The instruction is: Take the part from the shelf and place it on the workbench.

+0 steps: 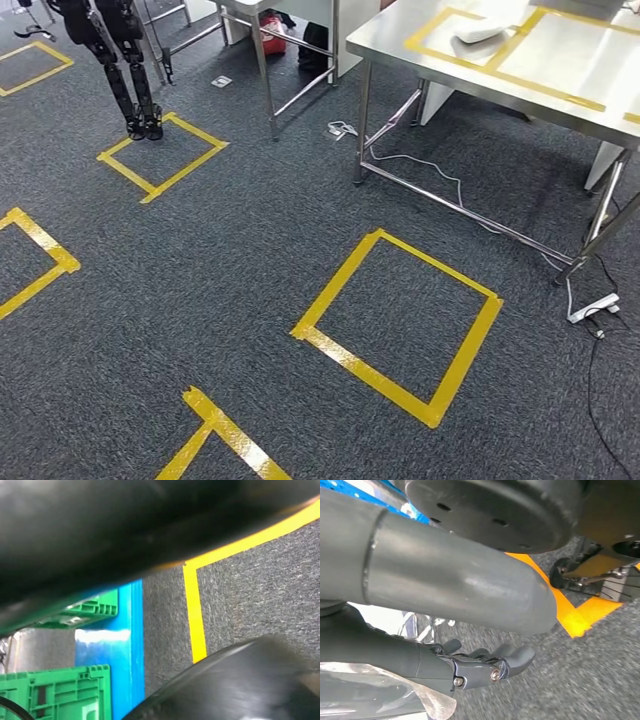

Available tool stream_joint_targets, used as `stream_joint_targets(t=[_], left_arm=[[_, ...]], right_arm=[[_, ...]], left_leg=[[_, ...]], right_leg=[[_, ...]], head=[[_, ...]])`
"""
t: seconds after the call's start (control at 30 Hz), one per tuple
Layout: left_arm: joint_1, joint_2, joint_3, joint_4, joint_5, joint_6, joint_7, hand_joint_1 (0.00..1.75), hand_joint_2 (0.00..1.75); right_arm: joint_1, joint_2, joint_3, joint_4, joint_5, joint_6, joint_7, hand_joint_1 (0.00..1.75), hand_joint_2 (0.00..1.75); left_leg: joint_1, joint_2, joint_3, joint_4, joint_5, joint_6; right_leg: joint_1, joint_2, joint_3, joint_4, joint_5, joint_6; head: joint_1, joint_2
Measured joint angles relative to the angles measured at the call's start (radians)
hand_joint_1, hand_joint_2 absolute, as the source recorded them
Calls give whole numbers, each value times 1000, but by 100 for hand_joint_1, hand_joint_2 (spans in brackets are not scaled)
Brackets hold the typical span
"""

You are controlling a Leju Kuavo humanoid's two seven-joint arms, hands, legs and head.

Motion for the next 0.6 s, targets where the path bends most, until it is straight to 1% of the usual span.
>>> stream_joint_targets(t=[0.03, 0.07, 0.1, 0.13, 0.17, 0.2, 0.23, 0.27, 0.3, 0.33, 0.37, 0.4, 0.43, 0.47, 0.5, 0.53, 0.57, 0.6], left_arm=[[-1, 0, 0, 0, 0, 0, 0, 0, 0], [-1, -1, 0, 0, 0, 0, 0, 0, 0], [0, -1, 0, 0, 0, 0, 1, 0, 0], [1, -1, 0, 0, 0, 0, 3, 0, 0], [1, 0, 0, 0, 0, 0, 5, 0, 0], [1, 0, 0, 0, 0, 0, 6, 0, 0], [0, 0, 0, 0, 1, 0, 8, 0, 0], [-2, 0, 0, 0, 1, 0, 10, 0, 0], [-3, 0, 0, 0, 1, -1, 12, 0, 0], [-3, 0, 0, 0, 1, -1, 14, 0, 0], [-3, 0, 0, 0, 1, -1, 16, 0, 0], [-2, 0, 0, 0, 1, -2, 16, 0, 0], [-2, 0, 0, 0, 1, -2, 16, 0, 0], [-2, -1, 0, 0, 2, -2, 16, 0, 0], [-3, -2, 0, 0, 2, -2, 16, 0, 0], [-5, -2, 0, 0, 2, -2, 16, 0, 0], [-5, -3, 0, 0, 2, -2, 16, 0, 0], [-5, -3, 0, 0, 2, -3, 16, 0, 0]], right_arm=[[-1, 0, 0, 0, 0, -1, 0, 0, 0], [-1, 0, 0, 0, 0, -2, -1, 0, 0], [-3, 0, 0, 0, 0, -3, -1, 0, 0], [-5, 0, 0, 0, 0, -5, -2, 0, 0], [-7, 0, 0, 0, 1, -7, -2, 0, 0], [-8, 0, 0, 0, 2, -10, -3, 0, 0], [-9, 0, 0, 0, 4, -12, -4, 0, 0], [-8, 0, 0, 0, 5, -14, -4, 0, 0], [-7, 0, 0, 0, 6, -16, -5, 0, 0], [-5, 0, 0, 0, 8, -17, -5, 0, 0], [-4, 0, 0, 0, 8, -18, -5, 0, 0], [-3, 0, 0, 0, 9, -18, -5, 0, 0], [-3, 0, 0, 0, 10, -19, -5, 0, 0], [-3, -2, 0, 1, 10, -19, -5, 0, 0], [-3, -4, 0, 1, 11, -20, -5, 0, 0], [-2, -5, 0, 2, 11, -20, -5, 0, 0], [-2, -7, 0, 3, 12, -20, -4, 0, 0], [-3, -7, 0, 3, 12, -20, -4, 0, 0]], left_leg=[[-3, 13, 15, -31, 5, 7], [-6, 16, 18, -39, 1, 15], [-7, 3, 16, -40, 3, 23], [-6, -7, 15, -41, 4, 29], [-5, -16, 14, -43, 6, 35], [-3, -26, 14, -45, 9, 41], [-2, -36, 13, -46, 11, 46], [-3, -47, 11, -46, 12, 50], [-5, -60, 9, -46, 13, 53], [-6, -73, 8, -45, 13, 54], [-8, -87, 8, -45, 13, 55], [-10, -102, 9, -45, 13, 55], [-12, -117, 11, -45, 14, 54], [-13, -131, 12, -45, 14, 54], [-14, -145, 11, -44, 15, 52], [-13, -156, 8, -43, 17, 48], [-10, -168, 3, -42, 19, 43], [-7, -180, -2, -43, 23, 35]], right_leg=[[3, -9, 1, 0, -4, 6], [5, -17, 4, 0, -7, 12], [5, -26, 9, -1, -9, 18], [2, -27, 12, -1, -13, 24], [0, -13, 11, 8, -23, 30], [-2, 11, -3, 36, -44, 34], [-4, 42, -28, 88, -74, 37], [-4, 69, -62, 160, -109, 38], [-4, 84, -100, 236, -138, 38], [-4, 90, -131, 291, -151, 37], [-4, 92, -146, 310, -143, 35], [-4, 95, -141, 284, -114, 31], [-3, 104, -117, 220, -70, 25], [-3, 131, -86, 145, -31, 17], [-3, 159, -59, 78, -2, 9], [-2, 182, -40, 35, 11, 3], [-1, 196, -32, 18, 12, 0], [1, 190, -28, 13, 12, -2]], head=[[0, 0], [0, 0], [1, 0], [2, 0], [3, 0], [6, 0], [8, 0], [11, 0], [12, 0], [13, 0], [14, 0], [14, 0], [14, 0], [13, 0], [13, 0], [13, 0], [13, 0], [14, 0]])
